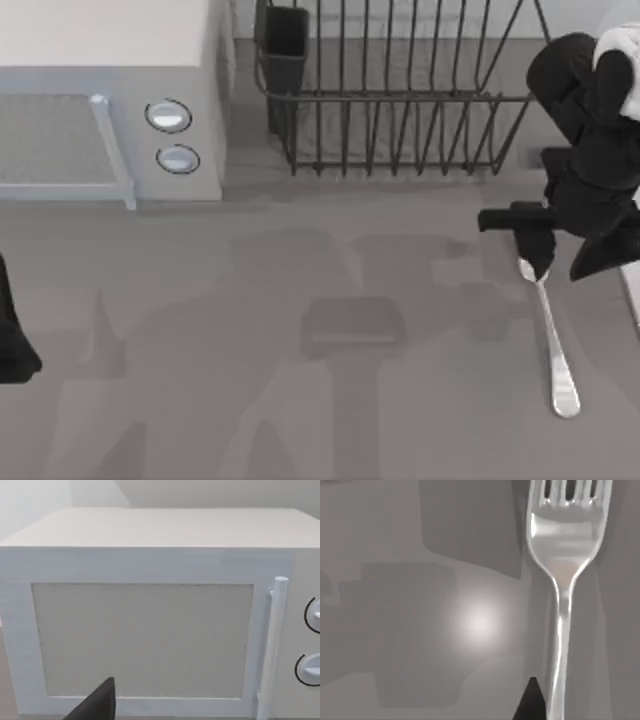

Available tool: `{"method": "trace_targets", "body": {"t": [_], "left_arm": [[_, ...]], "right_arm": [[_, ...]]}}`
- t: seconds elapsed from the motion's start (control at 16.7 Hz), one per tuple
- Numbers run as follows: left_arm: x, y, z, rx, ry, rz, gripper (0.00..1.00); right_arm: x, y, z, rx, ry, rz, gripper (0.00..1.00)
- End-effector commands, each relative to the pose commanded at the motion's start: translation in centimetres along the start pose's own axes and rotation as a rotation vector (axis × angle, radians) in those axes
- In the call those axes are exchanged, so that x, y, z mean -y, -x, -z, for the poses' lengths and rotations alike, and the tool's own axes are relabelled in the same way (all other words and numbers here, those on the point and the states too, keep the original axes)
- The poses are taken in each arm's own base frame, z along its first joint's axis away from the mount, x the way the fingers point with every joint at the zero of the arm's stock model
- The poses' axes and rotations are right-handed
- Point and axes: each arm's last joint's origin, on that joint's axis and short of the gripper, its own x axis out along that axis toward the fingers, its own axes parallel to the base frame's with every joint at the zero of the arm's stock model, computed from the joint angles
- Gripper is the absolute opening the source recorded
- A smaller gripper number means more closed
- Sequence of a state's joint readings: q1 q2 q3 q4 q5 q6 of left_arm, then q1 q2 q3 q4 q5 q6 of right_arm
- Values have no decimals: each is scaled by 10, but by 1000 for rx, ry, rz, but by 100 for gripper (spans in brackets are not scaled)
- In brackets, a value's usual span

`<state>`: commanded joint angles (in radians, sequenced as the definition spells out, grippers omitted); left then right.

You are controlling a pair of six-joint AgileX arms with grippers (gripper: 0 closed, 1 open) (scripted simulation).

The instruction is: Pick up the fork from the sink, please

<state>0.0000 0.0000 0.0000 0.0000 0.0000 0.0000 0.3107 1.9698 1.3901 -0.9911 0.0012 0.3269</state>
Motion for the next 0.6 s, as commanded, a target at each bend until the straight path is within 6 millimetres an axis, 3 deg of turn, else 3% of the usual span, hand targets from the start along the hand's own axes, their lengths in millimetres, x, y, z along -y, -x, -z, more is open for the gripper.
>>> {"method": "trace_targets", "body": {"t": [0.24,0.6], "left_arm": [[0,0,0,0,0,0,100],[0,0,0,0,0,0,100]], "right_arm": [[0,0,0,0,0,0,98],[0,0,0,0,0,0,100]]}}
